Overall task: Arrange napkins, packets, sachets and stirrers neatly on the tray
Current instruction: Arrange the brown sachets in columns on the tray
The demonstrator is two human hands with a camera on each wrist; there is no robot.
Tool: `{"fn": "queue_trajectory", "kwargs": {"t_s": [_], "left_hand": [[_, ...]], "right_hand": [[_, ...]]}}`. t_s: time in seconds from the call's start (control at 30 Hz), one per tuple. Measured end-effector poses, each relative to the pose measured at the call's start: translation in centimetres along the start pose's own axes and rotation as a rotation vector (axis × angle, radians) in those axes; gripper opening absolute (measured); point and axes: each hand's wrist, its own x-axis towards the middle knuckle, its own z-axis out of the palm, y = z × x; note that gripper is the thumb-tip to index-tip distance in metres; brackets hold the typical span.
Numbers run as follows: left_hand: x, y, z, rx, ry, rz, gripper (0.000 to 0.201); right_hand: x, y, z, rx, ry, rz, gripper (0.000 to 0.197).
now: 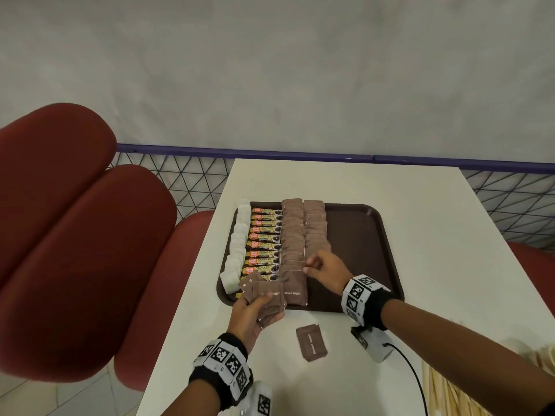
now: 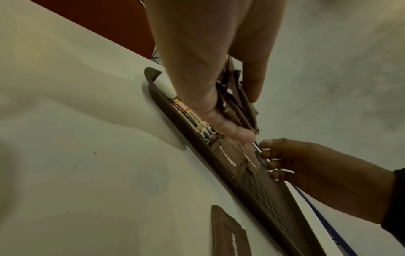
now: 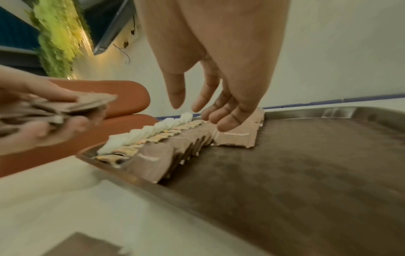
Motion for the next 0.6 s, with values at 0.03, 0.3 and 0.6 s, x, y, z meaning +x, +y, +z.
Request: {"fn": "queue_trajectory", "kwargs": {"t_s": [0.03,0.3,0.6], "left_hand": [[0.0,0.0,0.1,0.012,-0.002,0.011,0.026],[-0.6,-0.2,0.7,0.087,-0.039,0.074,0.017],[-0.7,-0.3,0.6,0.050,-0.077,0.051,0.021]], "right_hand": [[-0.5,-0.5,0.3,0.055,-0.049,-0.005,0.011],[-2.1,-1.3,3.1,0.294,-0.272,-0.009,0.018],[-2.9,-0.7,3.5,0.451,-0.198,-0.014,0.021]]}}
